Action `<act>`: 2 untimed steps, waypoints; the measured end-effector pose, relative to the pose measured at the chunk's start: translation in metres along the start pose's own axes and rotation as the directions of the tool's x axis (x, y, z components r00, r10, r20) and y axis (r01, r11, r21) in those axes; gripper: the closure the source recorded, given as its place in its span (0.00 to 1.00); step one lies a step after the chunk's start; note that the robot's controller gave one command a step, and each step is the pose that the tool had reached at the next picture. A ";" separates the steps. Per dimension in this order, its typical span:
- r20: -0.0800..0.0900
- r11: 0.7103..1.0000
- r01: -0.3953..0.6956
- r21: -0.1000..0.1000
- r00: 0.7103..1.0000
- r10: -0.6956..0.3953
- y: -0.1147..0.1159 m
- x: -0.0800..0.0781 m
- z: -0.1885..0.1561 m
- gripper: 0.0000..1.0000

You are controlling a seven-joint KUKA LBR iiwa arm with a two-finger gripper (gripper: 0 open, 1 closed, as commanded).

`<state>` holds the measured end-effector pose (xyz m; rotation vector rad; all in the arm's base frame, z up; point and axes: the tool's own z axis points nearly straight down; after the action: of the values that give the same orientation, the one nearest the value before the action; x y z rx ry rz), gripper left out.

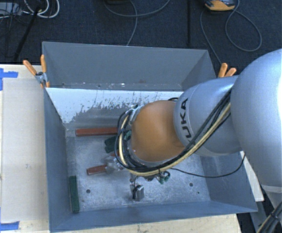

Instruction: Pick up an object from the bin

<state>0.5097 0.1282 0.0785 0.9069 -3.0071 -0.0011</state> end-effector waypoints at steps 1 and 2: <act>0.006 0.961 0.277 0.002 0.961 -0.277 0.058 -0.045 -0.095 0.00; -0.002 0.840 0.543 -0.002 0.840 -0.543 0.040 -0.110 -0.001 0.00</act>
Offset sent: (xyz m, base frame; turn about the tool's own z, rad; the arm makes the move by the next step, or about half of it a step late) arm 0.0044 0.0710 0.0941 -0.2824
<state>0.5787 0.2225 0.0796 1.7195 -2.6259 -0.0024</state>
